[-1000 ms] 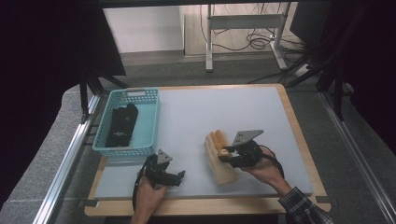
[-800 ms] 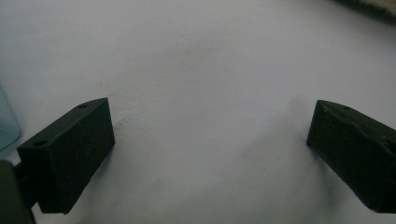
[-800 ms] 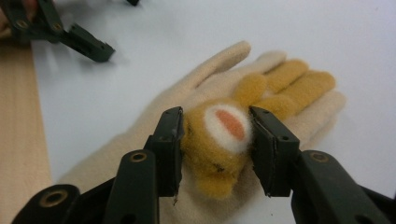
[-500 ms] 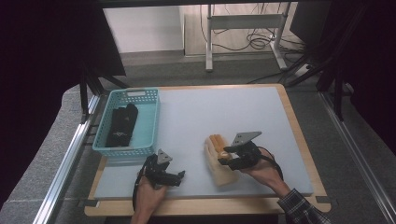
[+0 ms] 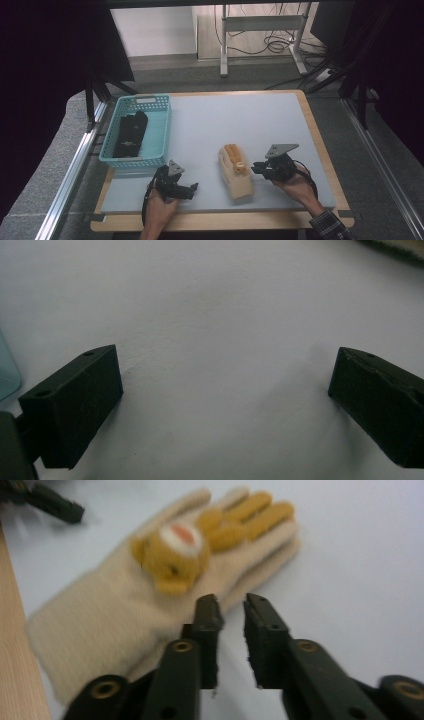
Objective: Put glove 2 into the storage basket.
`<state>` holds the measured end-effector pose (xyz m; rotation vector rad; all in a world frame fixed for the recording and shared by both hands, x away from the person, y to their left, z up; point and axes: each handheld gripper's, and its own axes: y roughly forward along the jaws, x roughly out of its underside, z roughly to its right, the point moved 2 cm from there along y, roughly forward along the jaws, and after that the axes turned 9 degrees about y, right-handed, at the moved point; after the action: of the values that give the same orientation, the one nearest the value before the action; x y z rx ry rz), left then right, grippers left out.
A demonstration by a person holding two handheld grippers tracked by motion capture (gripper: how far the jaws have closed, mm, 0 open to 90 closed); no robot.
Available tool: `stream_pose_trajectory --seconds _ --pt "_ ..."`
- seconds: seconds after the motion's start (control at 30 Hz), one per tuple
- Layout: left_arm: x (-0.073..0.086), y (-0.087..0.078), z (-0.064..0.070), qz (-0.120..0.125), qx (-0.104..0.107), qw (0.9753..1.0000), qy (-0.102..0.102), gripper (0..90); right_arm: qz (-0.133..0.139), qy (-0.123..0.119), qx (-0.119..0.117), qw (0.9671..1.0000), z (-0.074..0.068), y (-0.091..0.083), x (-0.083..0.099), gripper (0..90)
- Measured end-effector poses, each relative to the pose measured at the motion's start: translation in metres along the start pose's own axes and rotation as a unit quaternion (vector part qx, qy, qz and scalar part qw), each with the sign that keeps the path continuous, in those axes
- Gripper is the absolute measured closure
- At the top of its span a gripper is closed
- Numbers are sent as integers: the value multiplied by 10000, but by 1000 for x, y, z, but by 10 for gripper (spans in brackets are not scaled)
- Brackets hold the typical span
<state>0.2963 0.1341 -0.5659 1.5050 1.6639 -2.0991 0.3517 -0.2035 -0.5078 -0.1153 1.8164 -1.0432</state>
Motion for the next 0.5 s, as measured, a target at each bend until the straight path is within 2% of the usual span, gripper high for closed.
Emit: stream_pose_trajectory --seconds 0.1,0.23,0.43,0.5 --pt "0 0 0 -1 5 10000 -6 13 -150 21 -115 9998 -3 5 15 852" --pt "0 0 0 0 5 10000 -10 14 -225 -14 -206 9995 -8 11 23 856" --pt "1 -2 1 5 -7 10000 0 26 -229 -108 -318 9992 -17 20 27 856" --pt "1 -2 0 13 31 10000 11 25 -208 -67 -376 9991 -20 21 27 856"
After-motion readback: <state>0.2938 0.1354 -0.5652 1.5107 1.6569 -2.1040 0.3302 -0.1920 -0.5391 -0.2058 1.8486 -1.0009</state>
